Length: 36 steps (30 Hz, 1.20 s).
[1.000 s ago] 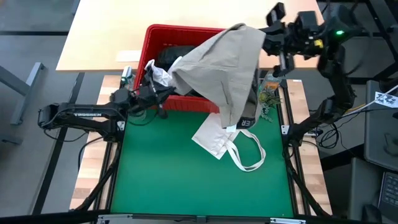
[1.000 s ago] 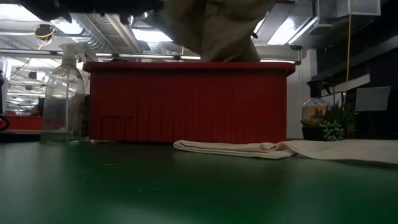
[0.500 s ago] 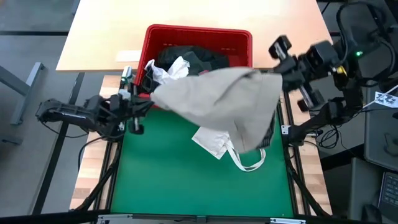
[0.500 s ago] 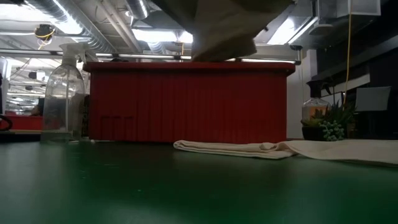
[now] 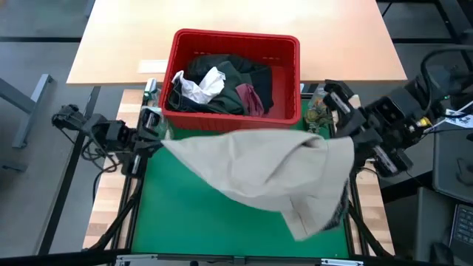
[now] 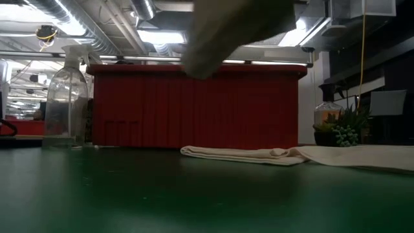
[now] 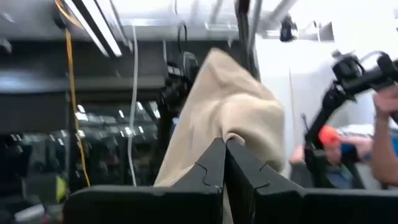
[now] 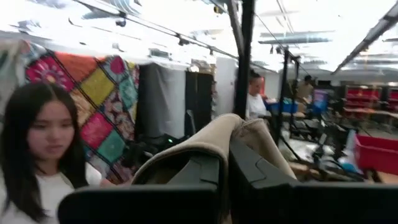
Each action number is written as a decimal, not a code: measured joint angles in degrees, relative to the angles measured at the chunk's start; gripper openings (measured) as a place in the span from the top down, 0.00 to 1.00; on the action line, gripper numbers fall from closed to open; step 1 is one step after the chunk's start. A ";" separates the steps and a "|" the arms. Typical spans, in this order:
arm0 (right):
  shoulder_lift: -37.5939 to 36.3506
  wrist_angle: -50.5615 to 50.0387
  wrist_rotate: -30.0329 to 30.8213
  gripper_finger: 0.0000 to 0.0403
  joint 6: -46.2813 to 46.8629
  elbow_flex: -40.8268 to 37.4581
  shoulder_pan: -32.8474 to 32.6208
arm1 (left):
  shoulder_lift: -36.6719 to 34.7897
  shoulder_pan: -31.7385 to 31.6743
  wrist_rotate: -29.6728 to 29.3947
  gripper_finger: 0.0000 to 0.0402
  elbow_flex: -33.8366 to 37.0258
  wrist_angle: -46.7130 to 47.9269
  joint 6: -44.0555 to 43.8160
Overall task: Fold laundry
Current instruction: Fold the brown shorts
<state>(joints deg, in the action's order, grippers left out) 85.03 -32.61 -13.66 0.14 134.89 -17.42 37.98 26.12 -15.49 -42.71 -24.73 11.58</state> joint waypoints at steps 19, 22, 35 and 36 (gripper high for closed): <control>2.79 -16.32 28.14 0.99 6.21 0.00 -11.33 | 3.50 9.57 -1.40 1.00 -6.06 26.25 -22.27; 4.93 -16.47 28.14 0.99 9.33 0.00 -13.39 | 4.77 11.62 -0.14 1.00 -6.06 26.05 -26.54; 14.22 -5.29 38.59 0.99 11.82 0.00 -26.91 | 6.23 24.97 -0.06 1.00 -6.06 22.58 -42.72; 14.80 -4.93 40.70 0.99 12.74 0.00 -27.86 | 6.23 26.04 -0.04 1.00 -6.06 22.58 -43.89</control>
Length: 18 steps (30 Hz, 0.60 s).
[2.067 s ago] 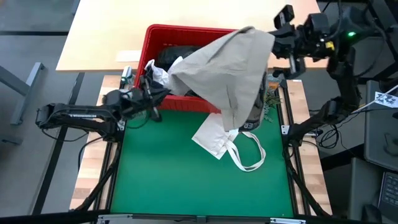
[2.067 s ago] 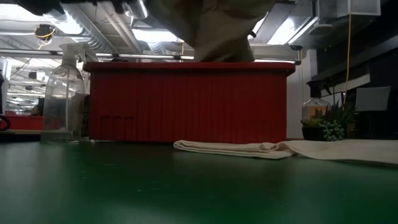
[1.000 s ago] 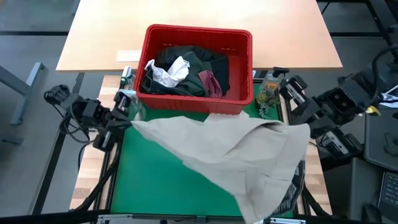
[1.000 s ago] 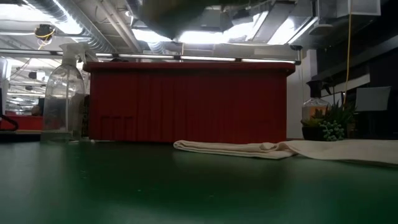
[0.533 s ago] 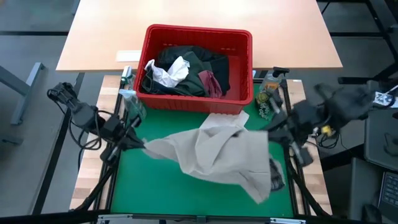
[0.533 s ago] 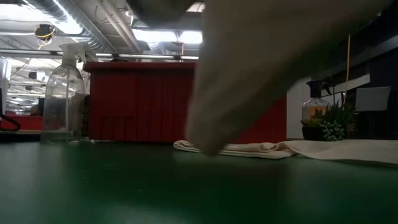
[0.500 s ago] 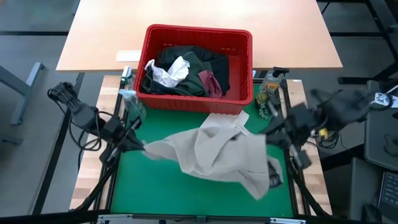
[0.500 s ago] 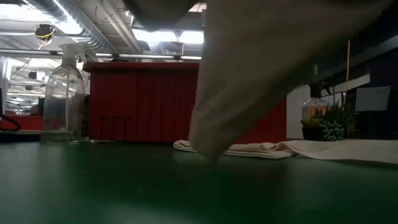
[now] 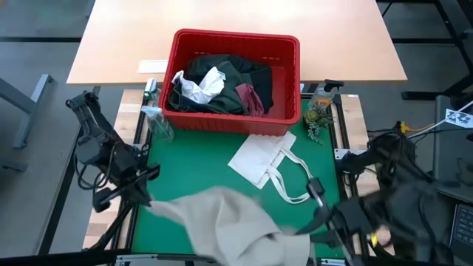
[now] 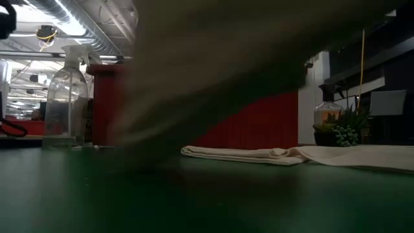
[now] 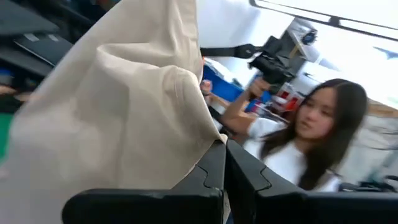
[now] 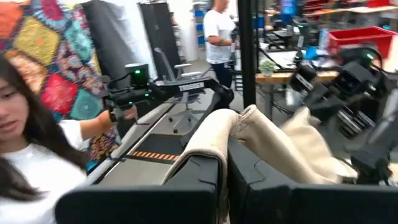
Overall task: Fold laundry
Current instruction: Fold the brown shorts
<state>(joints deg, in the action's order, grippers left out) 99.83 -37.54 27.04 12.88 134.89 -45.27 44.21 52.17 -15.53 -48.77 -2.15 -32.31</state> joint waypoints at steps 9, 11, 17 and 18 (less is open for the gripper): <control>2.29 -16.72 17.27 0.99 18.23 -0.01 -3.58 | 0.27 5.37 -11.18 1.00 0.00 8.59 -2.65; 2.08 -26.37 20.28 0.99 26.31 0.00 -3.31 | 0.98 4.81 -16.32 1.00 0.00 13.42 -5.05; 1.72 -52.43 21.30 0.99 53.29 -2.17 0.06 | 4.35 1.05 -28.71 1.00 0.02 26.25 -15.77; 0.57 -50.96 20.63 0.99 51.98 -4.67 1.23 | 5.20 0.04 -29.45 1.00 0.02 27.99 -17.68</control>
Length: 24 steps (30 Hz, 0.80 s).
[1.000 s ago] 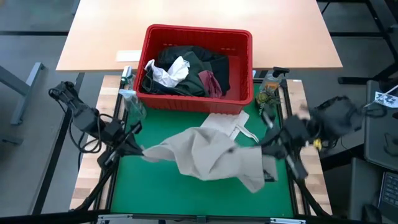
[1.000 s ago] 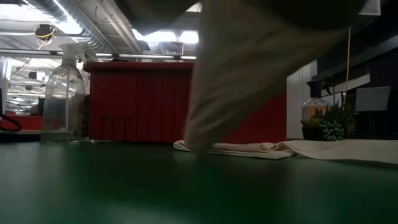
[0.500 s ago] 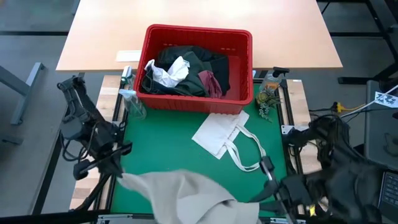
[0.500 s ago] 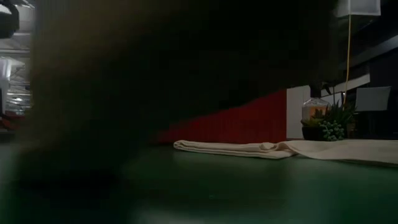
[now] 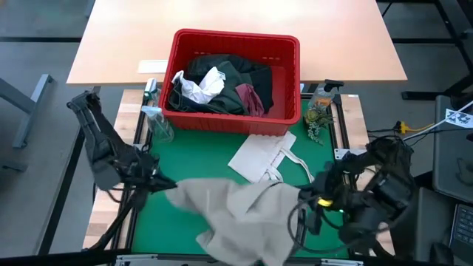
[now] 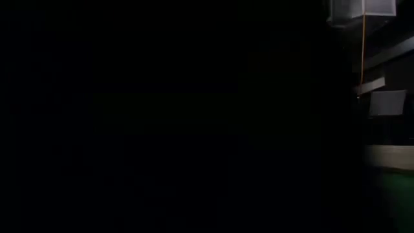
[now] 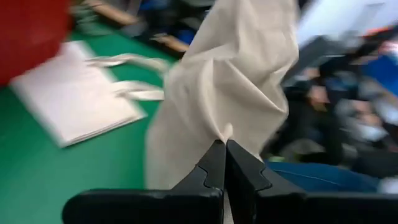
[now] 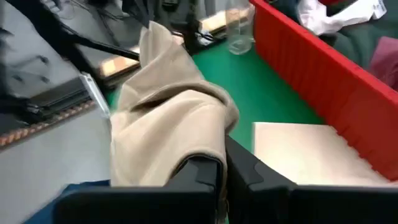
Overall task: Fold laundry
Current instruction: Fold the brown shorts
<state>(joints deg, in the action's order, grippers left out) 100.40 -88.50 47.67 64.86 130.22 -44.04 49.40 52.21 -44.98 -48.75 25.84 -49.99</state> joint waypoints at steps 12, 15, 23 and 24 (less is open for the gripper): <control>-11.72 -0.26 -11.75 0.99 -1.23 -30.22 10.24 | 11.77 -11.78 4.08 1.00 0.02 6.75 -8.55; -15.33 -0.13 -11.97 0.99 -1.01 -36.48 13.34 | 13.73 -13.41 5.68 1.00 0.02 6.71 -8.52; -19.24 0.12 -12.96 0.99 -2.25 -44.02 18.29 | 16.02 -15.33 7.24 1.00 0.02 6.63 -8.54; -19.19 0.12 -13.06 0.99 -2.41 -44.20 18.52 | 16.00 -15.35 7.25 1.00 0.02 6.61 -8.55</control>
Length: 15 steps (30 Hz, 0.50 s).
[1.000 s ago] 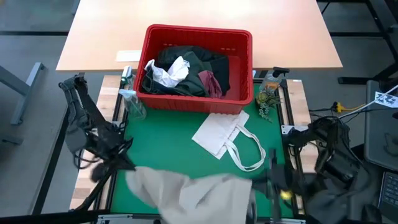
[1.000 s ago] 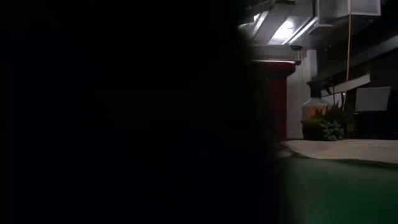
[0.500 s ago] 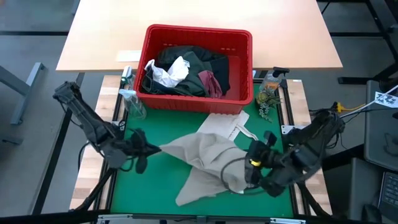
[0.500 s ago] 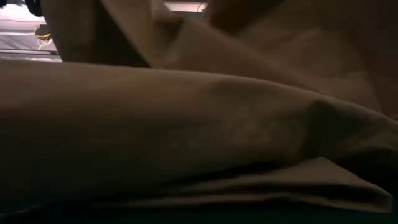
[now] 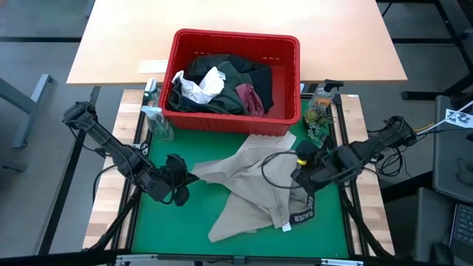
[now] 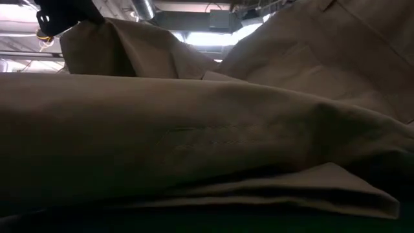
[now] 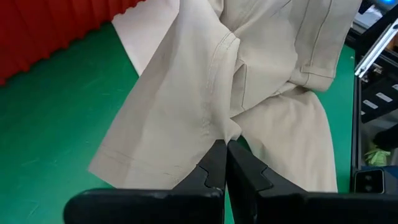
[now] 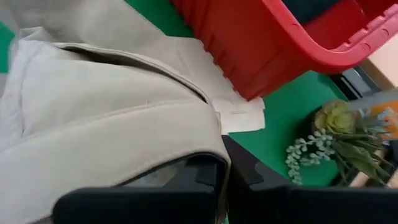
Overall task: Fold laundry
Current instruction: Fold the brown shorts
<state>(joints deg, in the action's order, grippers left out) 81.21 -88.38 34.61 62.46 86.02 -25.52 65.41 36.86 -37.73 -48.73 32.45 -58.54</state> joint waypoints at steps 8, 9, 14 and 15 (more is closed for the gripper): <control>0.04 0.02 -3.69 0.95 0.11 -0.02 0.55 | 0.00 0.00 -0.01 1.00 0.00 -0.16 0.00; 0.04 0.00 -4.79 0.92 0.17 -0.02 0.55 | 0.00 0.00 -0.01 1.00 0.00 -0.21 0.01; 0.04 -0.07 -10.17 0.75 0.22 0.00 0.55 | 0.00 0.00 -0.01 1.00 0.00 -0.88 0.02; 0.04 -0.17 -11.73 0.73 0.06 -0.01 0.55 | 0.00 0.00 -0.01 1.00 0.00 -0.98 0.02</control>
<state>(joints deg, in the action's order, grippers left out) 81.25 -88.55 22.88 62.52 86.01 -24.97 65.41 36.86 -37.74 -48.73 31.47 -58.52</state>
